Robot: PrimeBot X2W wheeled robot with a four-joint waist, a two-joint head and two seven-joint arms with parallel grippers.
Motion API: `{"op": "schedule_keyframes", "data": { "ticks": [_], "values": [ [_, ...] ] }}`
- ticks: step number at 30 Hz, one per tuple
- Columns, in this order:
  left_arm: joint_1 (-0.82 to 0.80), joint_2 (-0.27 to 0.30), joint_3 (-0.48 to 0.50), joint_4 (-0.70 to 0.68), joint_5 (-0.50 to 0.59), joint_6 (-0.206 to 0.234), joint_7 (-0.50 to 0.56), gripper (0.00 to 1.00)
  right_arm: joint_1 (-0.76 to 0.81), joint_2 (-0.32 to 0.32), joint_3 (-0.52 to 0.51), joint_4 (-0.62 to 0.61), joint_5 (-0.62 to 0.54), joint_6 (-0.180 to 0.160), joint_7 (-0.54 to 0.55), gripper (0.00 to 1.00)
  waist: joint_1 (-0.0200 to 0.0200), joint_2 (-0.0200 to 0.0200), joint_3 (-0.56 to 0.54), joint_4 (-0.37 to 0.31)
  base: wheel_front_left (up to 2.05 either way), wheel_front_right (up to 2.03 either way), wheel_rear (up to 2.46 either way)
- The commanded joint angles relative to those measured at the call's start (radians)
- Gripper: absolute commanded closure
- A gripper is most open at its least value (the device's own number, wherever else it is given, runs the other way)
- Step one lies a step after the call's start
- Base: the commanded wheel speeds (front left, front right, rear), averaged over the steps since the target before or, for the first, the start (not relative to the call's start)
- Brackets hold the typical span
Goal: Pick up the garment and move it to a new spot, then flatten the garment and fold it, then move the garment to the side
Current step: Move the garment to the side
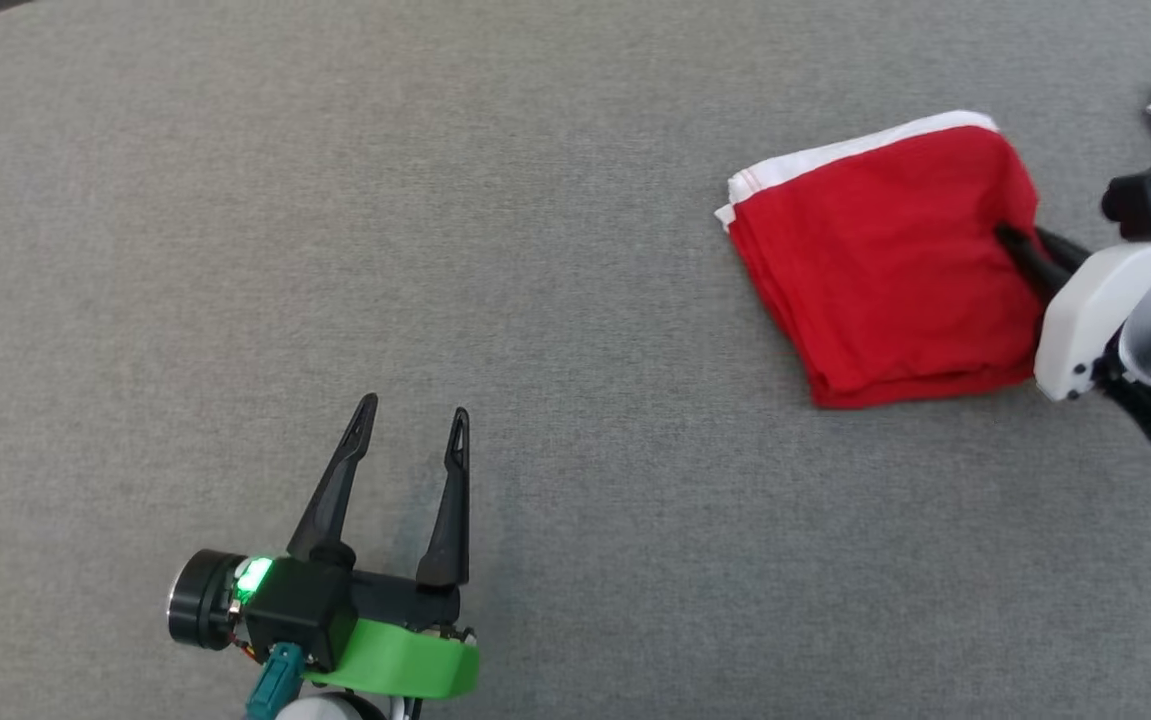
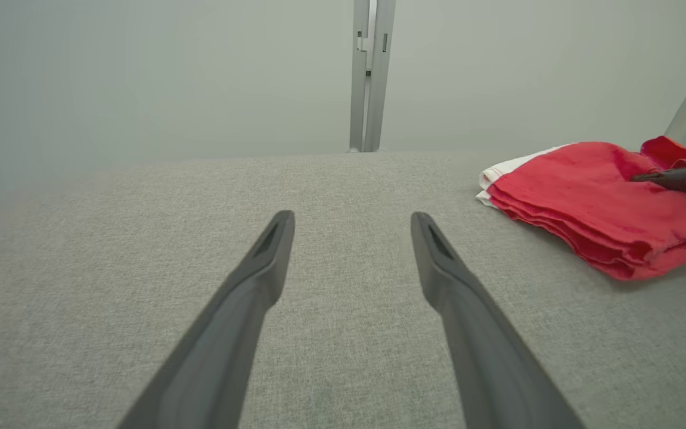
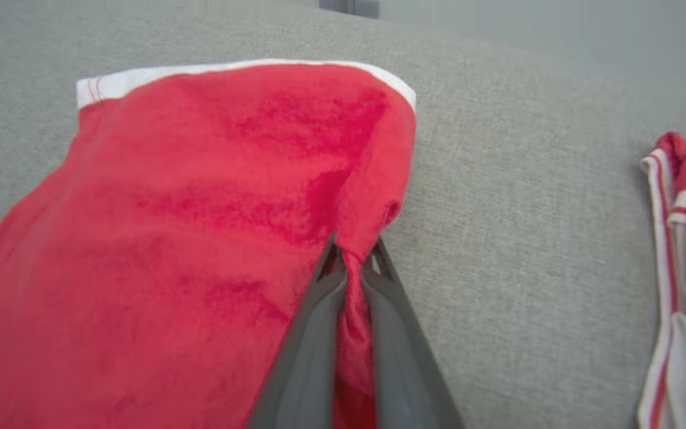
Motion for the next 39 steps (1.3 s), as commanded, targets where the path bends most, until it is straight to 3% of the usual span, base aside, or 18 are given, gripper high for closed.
{"op": "schedule_keyframes", "data": {
  "ticks": [1,7,14,23,24,29,33,39],
  "values": [
    [-0.005,0.002,0.004,-0.007,0.008,-0.004,0.000,0.00,-0.028,-0.023,0.006,-0.009,-0.010,-0.002,-0.007,1.00,0.0000,0.0000,0.010,-0.074,0.00,0.00,0.00],
    [-0.040,0.002,0.017,-0.009,0.036,-0.030,0.000,0.00,-0.111,-0.133,0.001,-0.028,-0.037,-0.002,-0.010,1.00,0.0000,0.0000,0.066,-0.144,0.00,0.00,0.00],
    [-0.062,0.010,0.041,-0.014,0.057,-0.057,0.000,0.00,-0.186,-0.238,-0.019,-0.029,-0.066,-0.002,-0.012,1.00,0.0000,0.0000,0.118,-0.169,0.00,0.00,0.00],
    [-0.084,0.008,0.043,-0.012,0.070,-0.078,0.000,0.00,-0.228,-0.289,-0.056,0.057,-0.134,-0.002,-0.023,1.00,0.0000,0.0000,0.150,-0.150,0.00,0.00,0.00],
    [-0.084,0.008,0.043,-0.011,0.071,-0.079,0.000,0.00,-0.238,-0.302,-0.073,0.085,-0.153,-0.002,-0.042,0.00,0.0000,0.0000,0.152,-0.145,0.00,0.00,0.00],
    [-0.083,0.006,0.040,0.002,0.068,-0.080,0.000,0.00,-0.256,-0.263,-0.165,0.254,-0.314,-0.002,-0.184,0.00,0.0000,0.0000,0.130,-0.120,0.00,0.00,0.00],
    [-0.058,0.005,0.047,0.013,0.054,-0.065,0.000,0.00,-0.237,-0.159,-0.293,0.343,-0.457,-0.001,-0.260,0.00,0.0000,0.0000,0.071,-0.114,0.00,0.00,0.00],
    [-0.006,0.003,0.076,0.042,0.004,-0.020,0.000,0.00,-0.011,0.045,-0.563,0.088,-0.583,-0.002,-0.263,0.00,0.0000,0.0000,-0.045,-0.123,0.00,0.00,0.00]
  ]
}}
